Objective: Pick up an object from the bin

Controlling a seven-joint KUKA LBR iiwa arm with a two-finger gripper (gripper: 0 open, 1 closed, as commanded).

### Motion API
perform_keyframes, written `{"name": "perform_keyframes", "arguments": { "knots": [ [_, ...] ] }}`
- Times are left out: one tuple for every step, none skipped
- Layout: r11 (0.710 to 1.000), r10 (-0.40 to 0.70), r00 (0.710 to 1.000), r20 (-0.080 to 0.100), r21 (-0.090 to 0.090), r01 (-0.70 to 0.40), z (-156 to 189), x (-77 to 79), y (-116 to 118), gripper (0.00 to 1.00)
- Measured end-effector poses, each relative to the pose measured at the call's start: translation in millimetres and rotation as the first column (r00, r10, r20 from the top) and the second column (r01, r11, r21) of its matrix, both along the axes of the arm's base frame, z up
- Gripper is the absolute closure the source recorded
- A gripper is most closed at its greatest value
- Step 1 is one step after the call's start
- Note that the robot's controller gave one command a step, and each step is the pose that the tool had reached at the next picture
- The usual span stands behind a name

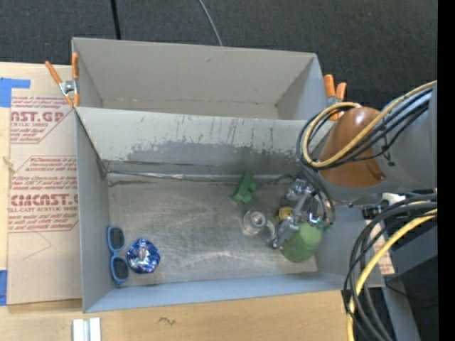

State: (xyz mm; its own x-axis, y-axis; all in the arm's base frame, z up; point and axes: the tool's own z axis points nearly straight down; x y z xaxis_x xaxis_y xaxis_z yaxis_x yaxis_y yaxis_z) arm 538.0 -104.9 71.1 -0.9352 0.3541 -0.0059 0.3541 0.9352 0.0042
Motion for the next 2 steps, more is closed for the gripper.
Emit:
{"name": "perform_keyframes", "arguments": {
  "knots": [
    [1.0,-0.001,1.0,0.001,-0.001,0.001,2.2,0.7,-1.4,1.0],
    [0.969,0.246,0.969,0.001,-0.007,-0.246,123.5,44.9,-39.5,1.0]
  ]
}}
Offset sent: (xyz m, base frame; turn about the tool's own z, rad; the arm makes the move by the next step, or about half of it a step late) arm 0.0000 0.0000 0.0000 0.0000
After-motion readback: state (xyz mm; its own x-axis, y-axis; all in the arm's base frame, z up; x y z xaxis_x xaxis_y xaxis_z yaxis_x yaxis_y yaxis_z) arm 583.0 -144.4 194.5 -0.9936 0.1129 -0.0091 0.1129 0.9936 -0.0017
